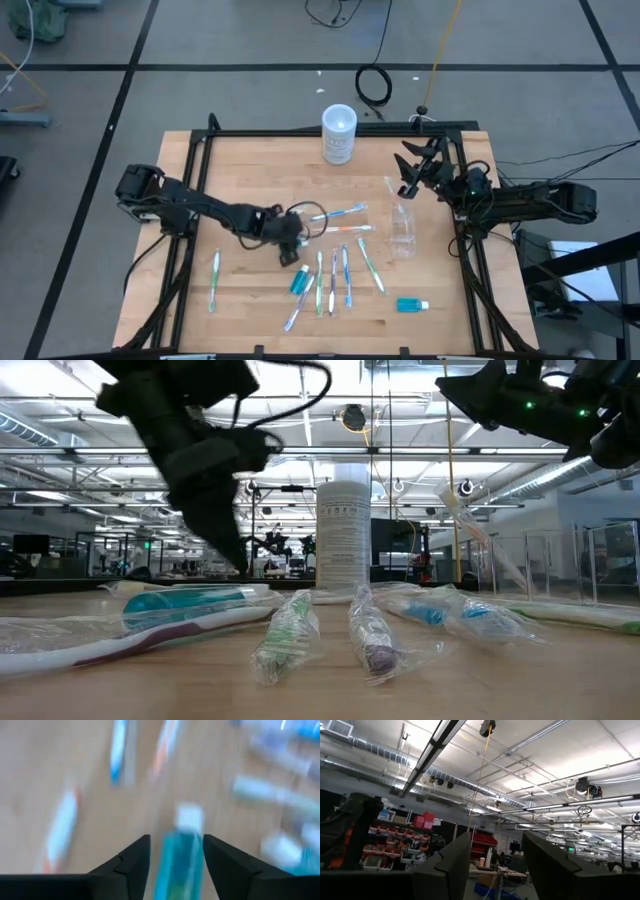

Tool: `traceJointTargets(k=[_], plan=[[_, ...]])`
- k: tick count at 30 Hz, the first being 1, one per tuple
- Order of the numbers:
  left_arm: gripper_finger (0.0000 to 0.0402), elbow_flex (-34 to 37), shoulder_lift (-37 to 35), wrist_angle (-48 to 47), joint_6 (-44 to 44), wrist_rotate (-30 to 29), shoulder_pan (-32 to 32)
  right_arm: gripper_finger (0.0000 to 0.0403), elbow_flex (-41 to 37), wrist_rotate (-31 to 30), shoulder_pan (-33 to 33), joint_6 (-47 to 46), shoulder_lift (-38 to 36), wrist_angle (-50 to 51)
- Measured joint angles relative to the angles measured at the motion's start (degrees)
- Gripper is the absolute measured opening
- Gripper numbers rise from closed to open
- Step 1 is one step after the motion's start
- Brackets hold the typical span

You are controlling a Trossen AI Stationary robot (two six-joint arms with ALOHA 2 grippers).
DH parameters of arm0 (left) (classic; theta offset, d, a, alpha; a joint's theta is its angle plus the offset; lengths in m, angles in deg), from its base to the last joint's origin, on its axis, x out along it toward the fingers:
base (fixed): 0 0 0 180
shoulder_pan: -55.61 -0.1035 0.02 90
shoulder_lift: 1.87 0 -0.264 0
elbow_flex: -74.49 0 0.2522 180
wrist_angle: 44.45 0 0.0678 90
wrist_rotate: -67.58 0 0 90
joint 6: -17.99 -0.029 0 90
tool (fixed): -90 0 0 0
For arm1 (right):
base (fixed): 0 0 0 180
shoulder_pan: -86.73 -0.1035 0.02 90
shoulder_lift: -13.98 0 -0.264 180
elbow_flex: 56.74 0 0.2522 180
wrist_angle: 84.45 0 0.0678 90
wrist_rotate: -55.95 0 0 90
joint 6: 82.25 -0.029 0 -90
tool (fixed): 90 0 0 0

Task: Pick & Place toothbrushing station
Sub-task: Put the left mouthwash into the transparent organizer

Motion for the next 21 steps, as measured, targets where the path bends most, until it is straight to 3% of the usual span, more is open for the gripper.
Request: traceJointTargets(k=[3,8,12,21], plan=[[0.0159,-0.08,-0.06,5.67,-4.24,1.45,-2.49,0.0171,0.0,0.0,0.0,-1.77,0.0,1.23],[0.0155,-0.11,-0.04,0.52,-12.83,6.71,-5.12,0.0171,0.0,0.0,0.0,-3.07,0.0,3.5],[0.0185,-0.11,-0.04,-5.29,-14.12,11.82,-4.9,0.0171,0.0,0.02,0.0,-3.92,0.0,4.29],[0.0265,-0.11,2.16,-5.43,-19.04,10.26,-1.52,0.0171,0.0,0.17,-0.07,-11.33,0.0,5.92]])
